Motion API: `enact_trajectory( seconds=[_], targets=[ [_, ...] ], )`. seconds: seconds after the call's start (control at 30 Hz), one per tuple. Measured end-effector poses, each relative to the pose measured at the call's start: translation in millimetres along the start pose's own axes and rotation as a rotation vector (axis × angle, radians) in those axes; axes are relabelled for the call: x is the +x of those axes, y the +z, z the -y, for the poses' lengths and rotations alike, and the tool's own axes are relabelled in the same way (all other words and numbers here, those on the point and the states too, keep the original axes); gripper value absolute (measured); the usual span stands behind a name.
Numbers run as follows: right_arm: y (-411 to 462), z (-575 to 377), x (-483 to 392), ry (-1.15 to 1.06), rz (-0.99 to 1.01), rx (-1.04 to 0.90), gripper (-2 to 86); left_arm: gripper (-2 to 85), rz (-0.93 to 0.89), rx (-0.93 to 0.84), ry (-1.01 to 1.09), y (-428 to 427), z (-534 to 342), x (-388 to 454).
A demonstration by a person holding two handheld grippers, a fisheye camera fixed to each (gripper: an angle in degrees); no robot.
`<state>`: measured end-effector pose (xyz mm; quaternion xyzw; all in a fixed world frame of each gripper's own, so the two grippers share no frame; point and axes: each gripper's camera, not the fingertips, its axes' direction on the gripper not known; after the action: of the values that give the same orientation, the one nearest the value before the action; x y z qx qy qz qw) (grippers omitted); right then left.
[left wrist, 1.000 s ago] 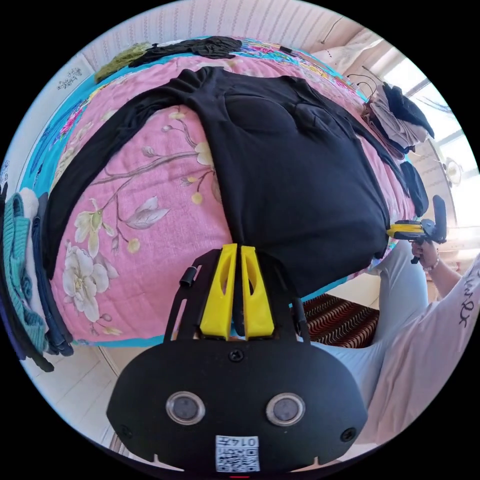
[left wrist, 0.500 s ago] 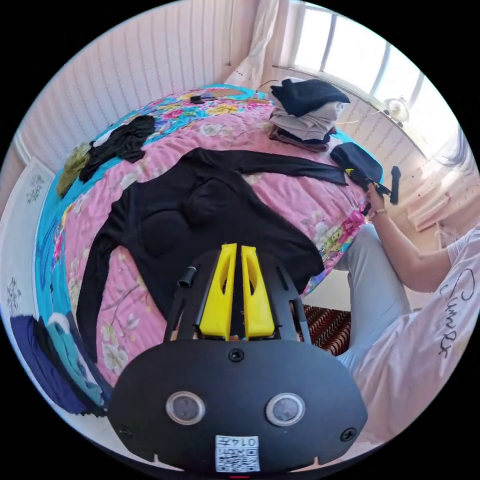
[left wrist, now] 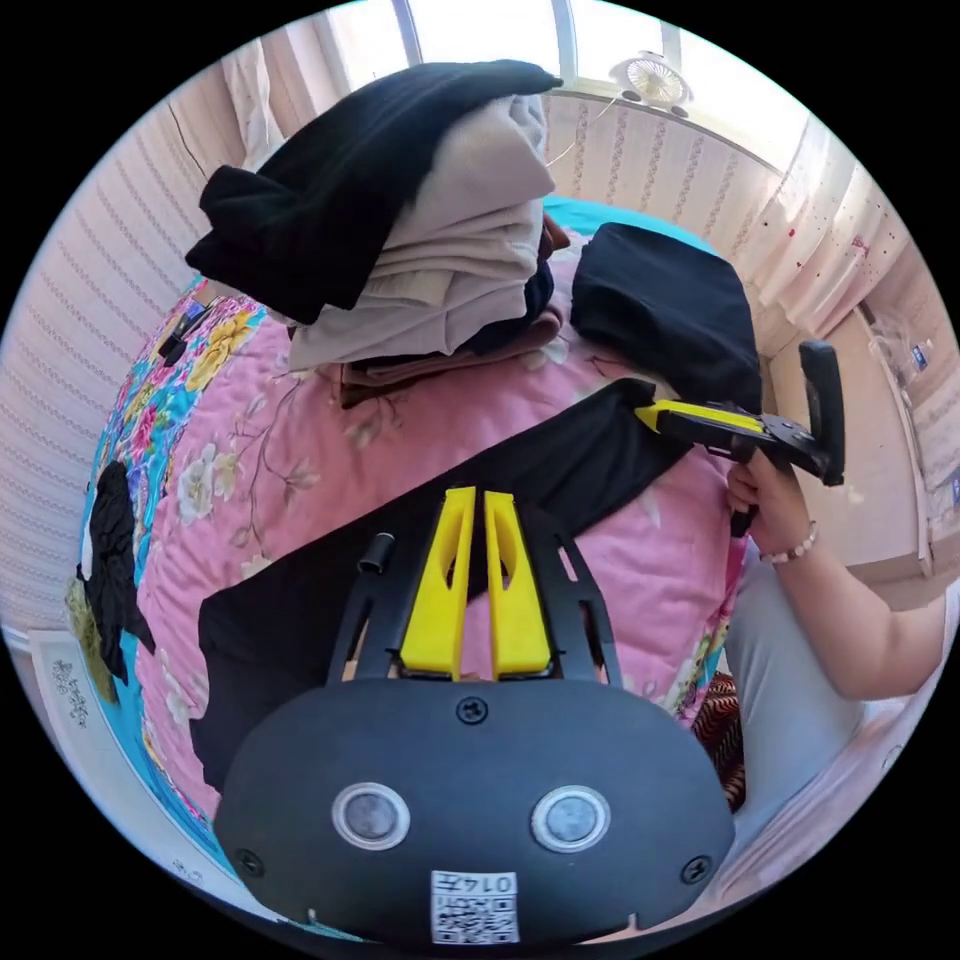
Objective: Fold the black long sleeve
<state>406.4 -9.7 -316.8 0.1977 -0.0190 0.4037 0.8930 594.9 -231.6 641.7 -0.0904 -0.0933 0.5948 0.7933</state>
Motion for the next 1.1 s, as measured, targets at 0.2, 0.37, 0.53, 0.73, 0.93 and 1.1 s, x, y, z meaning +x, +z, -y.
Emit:
enact_trajectory(
  seconds=[0.2,0.37,0.53,0.73,0.93,1.1],
  targets=[
    [-16,-10,9,0.002,0.049,-0.005,0.3,5.3,0.037,-0.141,-0.013,60,22,-12],
    [-29,-25,8,-0.022,0.092,0.011,0.2,-0.5,-0.004,-0.078,-0.038,59,14,-19],
    [-36,-42,-13,-0.169,0.433,0.022,0.1,-0.9,-0.006,0.061,-0.103,11,-22,-44],
    [-38,-79,-129,-0.559,0.831,-0.104,-0.1,-1.0,0.038,0.253,-0.295,-76,-148,-89],
    [-18,-172,-280,-0.875,1.1,-0.384,-0.1,-1.0,0.065,0.259,-0.533,-100,-296,-123],
    [27,-262,-357,-1.034,0.93,-0.59,-0.1,-1.0,-0.029,0.247,-0.751,-71,-393,-151]
  ],
)
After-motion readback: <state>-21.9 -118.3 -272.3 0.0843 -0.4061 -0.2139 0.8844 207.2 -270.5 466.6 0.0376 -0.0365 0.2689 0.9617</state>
